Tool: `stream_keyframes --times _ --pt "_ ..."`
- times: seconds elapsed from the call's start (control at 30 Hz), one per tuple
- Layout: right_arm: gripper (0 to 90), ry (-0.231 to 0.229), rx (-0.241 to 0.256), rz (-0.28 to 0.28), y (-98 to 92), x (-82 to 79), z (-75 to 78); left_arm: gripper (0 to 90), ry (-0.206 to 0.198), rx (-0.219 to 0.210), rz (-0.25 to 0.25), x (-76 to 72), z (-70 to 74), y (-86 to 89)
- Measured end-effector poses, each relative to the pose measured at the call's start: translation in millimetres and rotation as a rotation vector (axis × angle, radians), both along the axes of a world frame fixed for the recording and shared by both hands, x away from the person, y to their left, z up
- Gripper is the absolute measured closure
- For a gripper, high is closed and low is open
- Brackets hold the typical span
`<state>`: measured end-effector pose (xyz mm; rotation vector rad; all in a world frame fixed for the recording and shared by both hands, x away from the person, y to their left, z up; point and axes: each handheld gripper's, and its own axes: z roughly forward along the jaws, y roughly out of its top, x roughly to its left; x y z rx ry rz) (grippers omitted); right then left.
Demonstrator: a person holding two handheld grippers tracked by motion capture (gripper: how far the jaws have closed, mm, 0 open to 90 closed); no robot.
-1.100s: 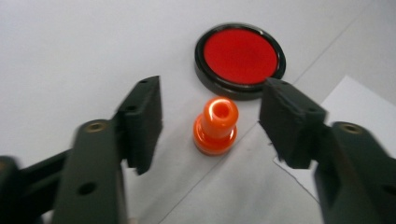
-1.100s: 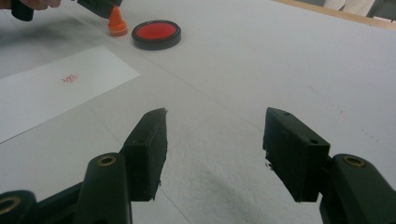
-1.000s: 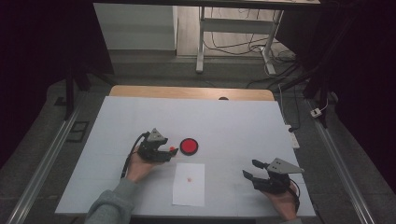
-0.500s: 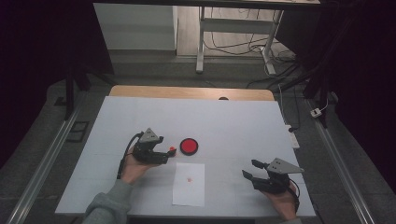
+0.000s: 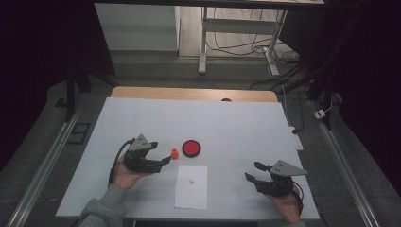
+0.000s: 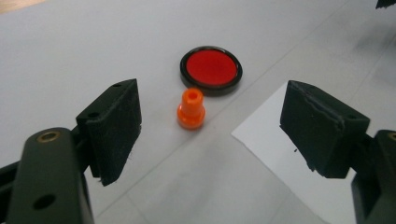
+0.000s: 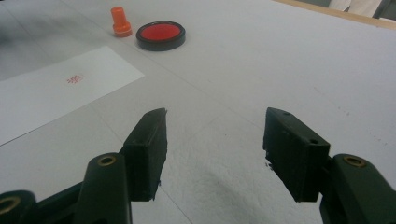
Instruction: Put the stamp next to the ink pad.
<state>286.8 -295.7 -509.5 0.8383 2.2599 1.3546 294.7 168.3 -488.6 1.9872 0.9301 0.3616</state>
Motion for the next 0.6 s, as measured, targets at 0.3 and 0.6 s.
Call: stream_keyframes --times 0.3,0.6 --pt "39.3 -0.004 -0.003 -0.009 -1.4 -2.5 1.2 21.0 -0.024 0.004 0.012 -29.0 -2.6 21.3" --pt "39.2 -0.008 -0.005 -0.008 -4.3 -2.2 0.9 21.0 -0.039 0.035 0.005 -52.5 -13.5 34.8"
